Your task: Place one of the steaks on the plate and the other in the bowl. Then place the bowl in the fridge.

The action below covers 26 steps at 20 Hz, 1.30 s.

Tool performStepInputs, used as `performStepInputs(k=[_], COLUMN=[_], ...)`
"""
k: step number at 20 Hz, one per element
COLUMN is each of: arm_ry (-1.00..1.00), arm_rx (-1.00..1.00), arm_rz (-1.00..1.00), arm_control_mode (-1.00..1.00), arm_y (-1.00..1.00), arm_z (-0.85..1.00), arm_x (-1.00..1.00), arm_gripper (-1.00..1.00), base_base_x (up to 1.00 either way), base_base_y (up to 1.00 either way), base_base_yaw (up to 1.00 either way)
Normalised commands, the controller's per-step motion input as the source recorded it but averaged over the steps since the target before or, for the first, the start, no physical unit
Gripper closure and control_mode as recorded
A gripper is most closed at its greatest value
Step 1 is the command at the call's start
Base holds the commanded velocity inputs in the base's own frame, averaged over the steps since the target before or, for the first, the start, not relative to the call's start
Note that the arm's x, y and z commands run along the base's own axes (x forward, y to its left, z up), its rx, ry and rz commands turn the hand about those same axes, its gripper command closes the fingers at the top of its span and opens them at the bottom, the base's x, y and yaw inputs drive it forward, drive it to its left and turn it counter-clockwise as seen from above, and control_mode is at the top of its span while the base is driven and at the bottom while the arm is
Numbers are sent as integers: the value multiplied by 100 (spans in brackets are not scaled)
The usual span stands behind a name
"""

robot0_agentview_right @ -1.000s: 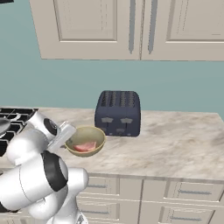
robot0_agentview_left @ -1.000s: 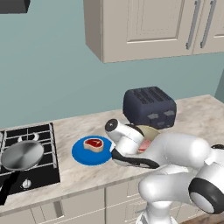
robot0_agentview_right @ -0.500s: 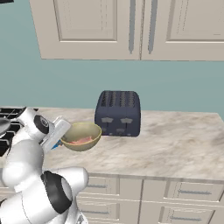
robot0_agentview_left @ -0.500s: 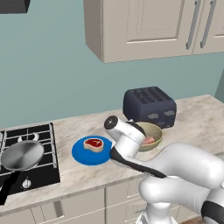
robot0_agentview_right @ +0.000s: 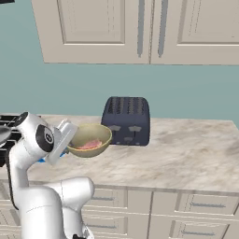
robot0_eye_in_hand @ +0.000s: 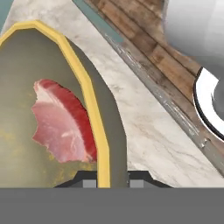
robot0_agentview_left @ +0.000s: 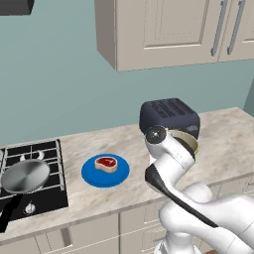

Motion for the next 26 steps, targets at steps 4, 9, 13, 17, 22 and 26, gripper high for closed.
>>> performStepInputs(k=[4,9,13,17,22,26], arm_ry=[0,0,0,-2,0,3], arm_rx=[2,2,0,0,-1,-21], arm_rz=[35,46,47,36,21,18], arm_control_mode=[-100,-100,-100,-100,-100,-100], arm_y=[-46,-63,-66,-59,-24,0], arm_z=[39,72,64,49,11,0], arm_x=[-92,-70,-83,-74,-37,-4], arm_gripper=[100,100,100,100,100,100], base_base_x=[0,0,0,0,0,0], base_base_y=[0,0,0,0,0,0], base_base_yaw=[0,0,0,0,0,0])
